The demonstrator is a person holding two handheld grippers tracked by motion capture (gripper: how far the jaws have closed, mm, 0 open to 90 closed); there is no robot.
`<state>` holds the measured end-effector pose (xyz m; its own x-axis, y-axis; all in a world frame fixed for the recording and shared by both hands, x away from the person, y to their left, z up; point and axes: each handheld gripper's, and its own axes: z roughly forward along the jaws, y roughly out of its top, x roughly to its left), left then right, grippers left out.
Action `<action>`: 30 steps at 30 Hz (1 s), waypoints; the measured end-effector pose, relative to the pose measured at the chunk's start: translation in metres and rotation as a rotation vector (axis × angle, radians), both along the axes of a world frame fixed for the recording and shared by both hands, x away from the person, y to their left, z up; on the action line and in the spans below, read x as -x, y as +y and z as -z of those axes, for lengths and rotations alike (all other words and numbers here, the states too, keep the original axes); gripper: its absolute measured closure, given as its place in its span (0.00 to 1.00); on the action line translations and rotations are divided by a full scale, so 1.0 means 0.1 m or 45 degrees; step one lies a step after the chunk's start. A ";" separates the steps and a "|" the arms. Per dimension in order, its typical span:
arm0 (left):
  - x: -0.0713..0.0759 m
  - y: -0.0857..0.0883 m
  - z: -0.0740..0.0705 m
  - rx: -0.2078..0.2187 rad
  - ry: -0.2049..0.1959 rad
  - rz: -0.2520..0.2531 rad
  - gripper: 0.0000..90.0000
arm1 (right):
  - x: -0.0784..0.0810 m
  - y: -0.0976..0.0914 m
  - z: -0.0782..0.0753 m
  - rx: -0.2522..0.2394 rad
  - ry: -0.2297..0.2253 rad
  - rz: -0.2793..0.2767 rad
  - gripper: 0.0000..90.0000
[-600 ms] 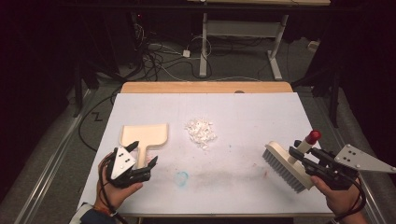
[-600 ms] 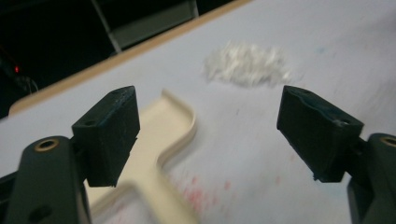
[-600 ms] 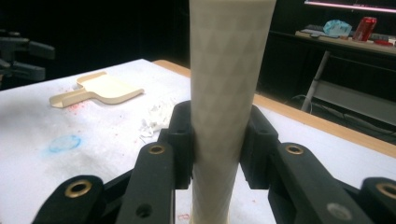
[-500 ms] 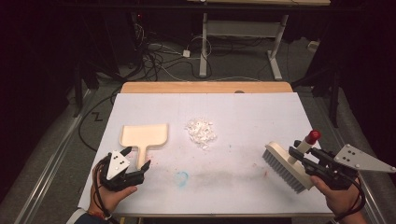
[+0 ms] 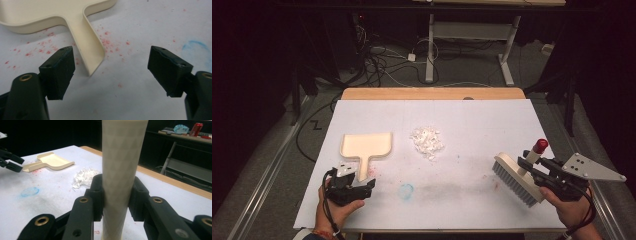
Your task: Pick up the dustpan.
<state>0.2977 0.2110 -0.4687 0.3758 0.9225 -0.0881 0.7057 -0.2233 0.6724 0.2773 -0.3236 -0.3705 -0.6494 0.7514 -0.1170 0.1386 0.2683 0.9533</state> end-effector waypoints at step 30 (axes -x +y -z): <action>-0.85 0.11 0.02 -0.181 0.120 0.017 0.71 | -0.06 0.01 0.07 0.014 0.041 0.003 0.78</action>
<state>0.3830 0.2224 -0.4708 0.3843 0.9232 0.0073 0.7605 -0.3211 0.5644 0.2832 -0.3231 -0.3775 -0.6512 0.7517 -0.1043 0.1700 0.2784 0.9453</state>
